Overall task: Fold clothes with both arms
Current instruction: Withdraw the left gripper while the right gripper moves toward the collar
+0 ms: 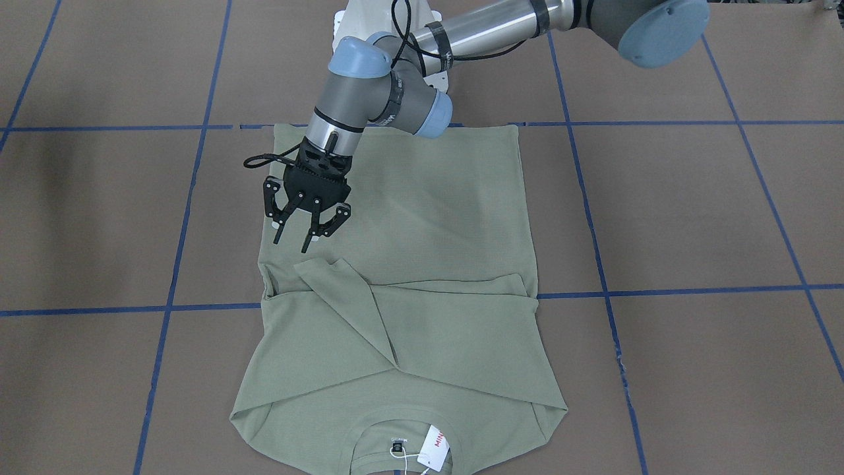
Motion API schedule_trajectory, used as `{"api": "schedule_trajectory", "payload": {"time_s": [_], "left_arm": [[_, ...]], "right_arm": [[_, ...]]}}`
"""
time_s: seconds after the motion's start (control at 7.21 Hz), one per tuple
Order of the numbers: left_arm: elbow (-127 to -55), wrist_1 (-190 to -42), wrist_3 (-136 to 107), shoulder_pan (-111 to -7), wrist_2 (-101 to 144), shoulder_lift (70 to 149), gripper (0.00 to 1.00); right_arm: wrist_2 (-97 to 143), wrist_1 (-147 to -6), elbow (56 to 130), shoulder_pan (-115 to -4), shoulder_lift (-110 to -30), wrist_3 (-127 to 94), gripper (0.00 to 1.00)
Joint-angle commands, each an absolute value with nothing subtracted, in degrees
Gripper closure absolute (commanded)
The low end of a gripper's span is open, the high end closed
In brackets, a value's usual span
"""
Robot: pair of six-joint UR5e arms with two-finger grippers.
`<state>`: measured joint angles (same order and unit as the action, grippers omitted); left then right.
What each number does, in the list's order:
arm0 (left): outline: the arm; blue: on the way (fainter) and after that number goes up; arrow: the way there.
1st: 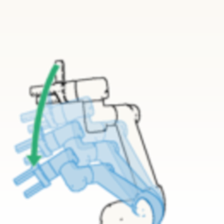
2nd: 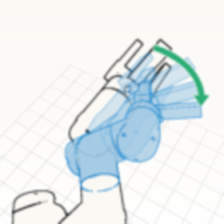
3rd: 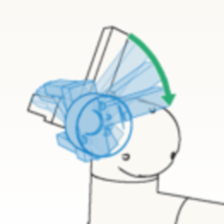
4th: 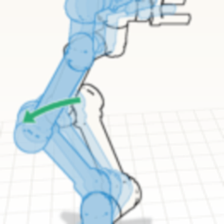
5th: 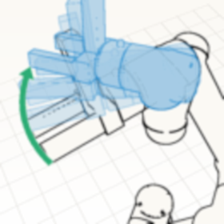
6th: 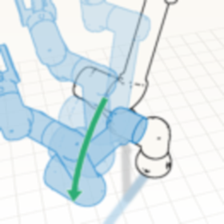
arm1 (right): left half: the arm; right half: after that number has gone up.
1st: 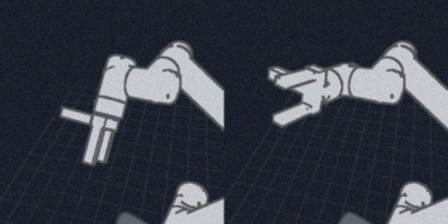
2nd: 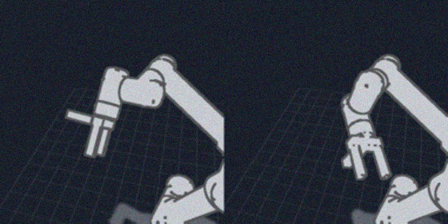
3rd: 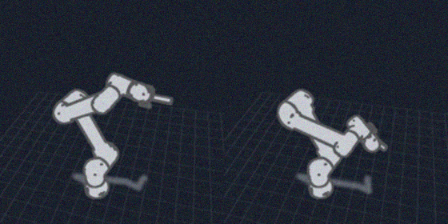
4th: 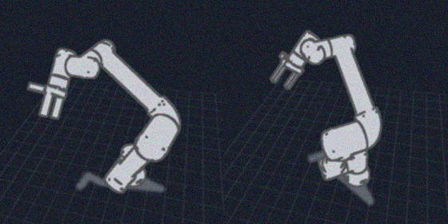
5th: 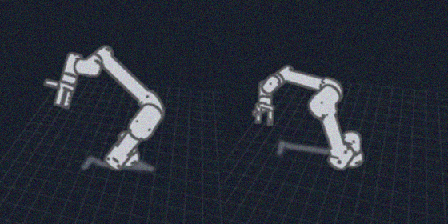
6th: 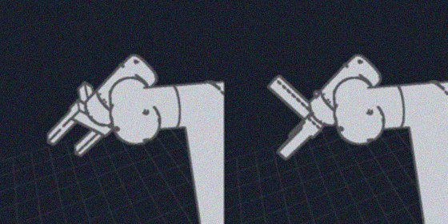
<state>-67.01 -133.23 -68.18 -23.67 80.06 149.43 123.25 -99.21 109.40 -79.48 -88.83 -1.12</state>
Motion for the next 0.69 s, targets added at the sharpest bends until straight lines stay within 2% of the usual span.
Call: {"api": "schedule_trajectory", "payload": {"time_s": [0.0, 0.14, 0.28, 0.56], "left_arm": [[-71.96, -126.44, -63.92, -29.14, 91.25, 148.63, 0.00], [-74.51, -121.17, -61.03, -31.35, 94.36, 147.14, 0.00], [-79.66, -117.72, -56.73, -33.73, 97.70, 142.43, 0.00], [-92.75, -116.20, -47.86, -39.08, 104.03, 129.53, 0.00]], "right_arm": [[124.79, -99.05, 107.85, -77.45, -82.21, -4.45, 0.00], [126.46, -95.75, 107.75, -75.60, -80.79, -7.01, 0.00], [126.30, -88.58, 106.54, -72.54, -79.64, -8.34, 0.00], [124.99, -80.53, 102.32, -64.30, -72.72, -16.11, 0.01]]}}
